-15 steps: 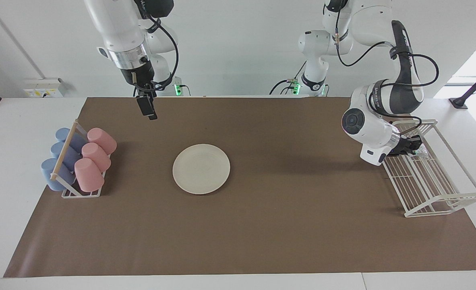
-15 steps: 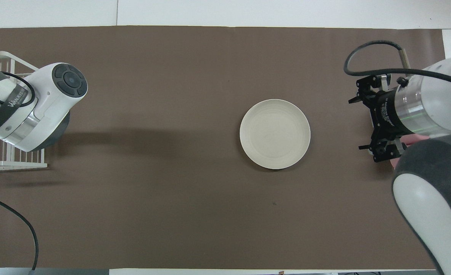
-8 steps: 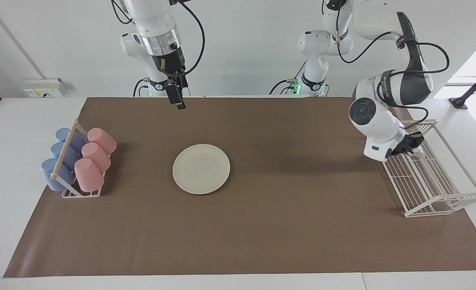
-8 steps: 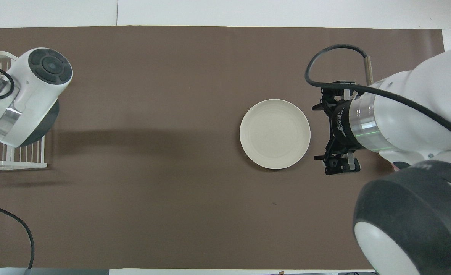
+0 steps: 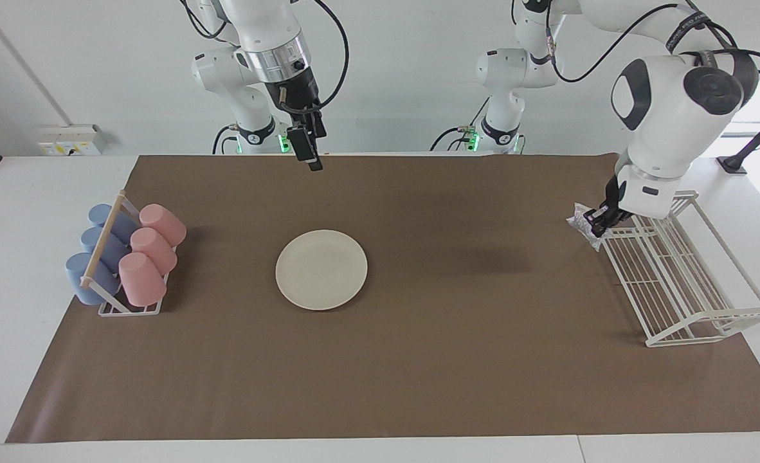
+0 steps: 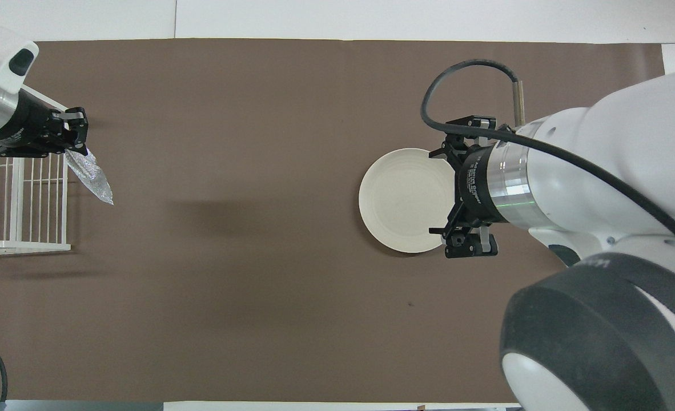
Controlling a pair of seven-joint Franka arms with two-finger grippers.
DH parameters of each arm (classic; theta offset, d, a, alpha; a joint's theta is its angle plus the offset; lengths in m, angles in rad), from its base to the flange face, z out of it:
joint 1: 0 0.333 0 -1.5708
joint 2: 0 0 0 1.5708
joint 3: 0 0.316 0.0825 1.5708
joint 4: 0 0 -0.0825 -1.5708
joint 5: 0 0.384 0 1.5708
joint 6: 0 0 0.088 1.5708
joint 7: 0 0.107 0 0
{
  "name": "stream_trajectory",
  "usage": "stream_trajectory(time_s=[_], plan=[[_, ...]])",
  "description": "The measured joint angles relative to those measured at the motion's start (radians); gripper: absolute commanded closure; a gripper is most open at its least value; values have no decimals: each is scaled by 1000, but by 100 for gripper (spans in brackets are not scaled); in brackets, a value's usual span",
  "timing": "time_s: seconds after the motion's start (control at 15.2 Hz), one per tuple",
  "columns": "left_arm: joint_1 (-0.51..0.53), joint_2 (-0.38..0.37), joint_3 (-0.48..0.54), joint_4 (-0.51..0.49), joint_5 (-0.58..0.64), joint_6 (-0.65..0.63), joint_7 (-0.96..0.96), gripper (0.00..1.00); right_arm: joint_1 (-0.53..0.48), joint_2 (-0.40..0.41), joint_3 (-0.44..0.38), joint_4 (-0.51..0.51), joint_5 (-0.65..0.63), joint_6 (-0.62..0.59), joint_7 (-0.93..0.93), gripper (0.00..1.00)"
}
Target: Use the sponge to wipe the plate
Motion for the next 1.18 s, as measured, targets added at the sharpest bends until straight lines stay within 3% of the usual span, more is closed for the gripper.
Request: stream_trajectory(time_s=[0.13,0.26,0.46,0.59,0.92,1.18], plan=[[31,-15,1,-9,-164,-36,17,100,22,18,1,3,4,-1,1,0],[54,-38,1,-52,-328,-65,81,100,63,90,1,51,-15,-51,25,0],[60,-104,0,-186,-551,-76,196,100,91,227,1,193,-39,-102,60,0],[59,-160,-5,-293,-696,-74,270,100,92,272,1,266,-41,-128,75,0],[57,-284,-11,-542,-1033,-27,478,100,140,280,2,310,-40,-143,94,0],[45,-309,-20,-667,-1273,1,656,100,209,280,3,307,-40,-145,124,0]])
